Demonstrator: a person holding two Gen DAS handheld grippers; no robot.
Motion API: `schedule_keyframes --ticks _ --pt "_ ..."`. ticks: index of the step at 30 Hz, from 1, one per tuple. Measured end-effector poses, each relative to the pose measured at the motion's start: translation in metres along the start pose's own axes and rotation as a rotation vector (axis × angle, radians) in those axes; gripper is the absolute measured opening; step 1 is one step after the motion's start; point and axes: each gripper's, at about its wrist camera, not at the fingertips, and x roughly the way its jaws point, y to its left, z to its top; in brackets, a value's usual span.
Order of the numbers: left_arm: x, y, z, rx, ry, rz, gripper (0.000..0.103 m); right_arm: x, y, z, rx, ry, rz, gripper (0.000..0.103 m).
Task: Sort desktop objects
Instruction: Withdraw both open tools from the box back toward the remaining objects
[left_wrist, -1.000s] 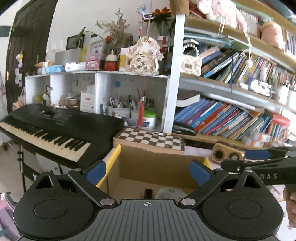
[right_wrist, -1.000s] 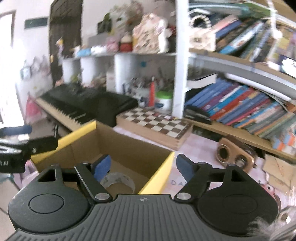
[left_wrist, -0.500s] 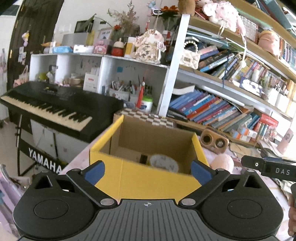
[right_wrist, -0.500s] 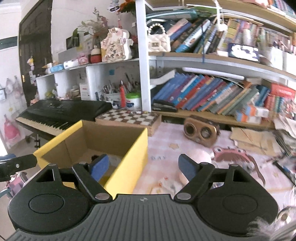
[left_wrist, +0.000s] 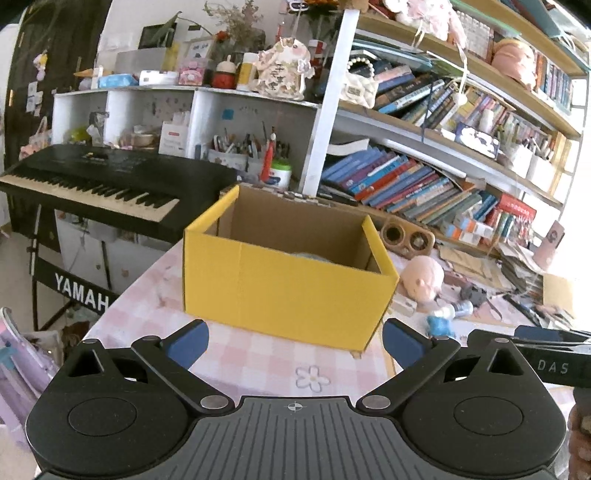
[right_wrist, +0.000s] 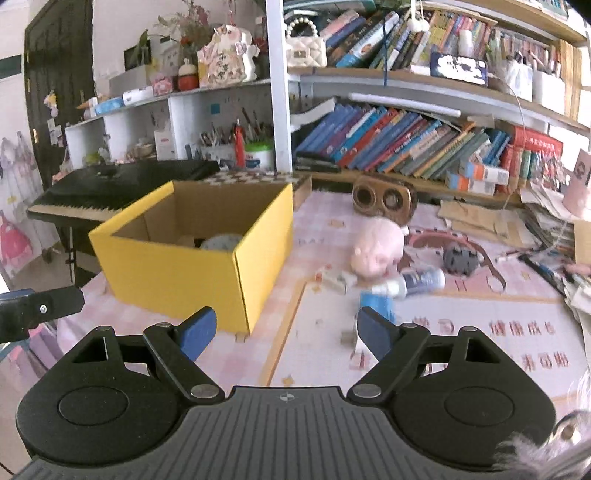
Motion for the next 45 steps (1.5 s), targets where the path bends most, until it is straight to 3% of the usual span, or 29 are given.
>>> schedule_keyframes --ticks 7,22,45 --pt "-0.009 -0.007 -0.016 0.044 0.037 0.028 0.102 -0.013 0.006 -0.024 0.048 0.057 -0.012 0.085" --pt "-0.019 -0.011 -0.031 0.076 0.077 -0.025 0.102 -0.026 0.015 -0.047 0.061 0.129 -0.025 0.088" --pt "0.006 -0.051 -0.039 0.176 0.173 -0.166 0.102 -0.040 -0.010 -0.063 0.103 0.182 -0.137 0.091"
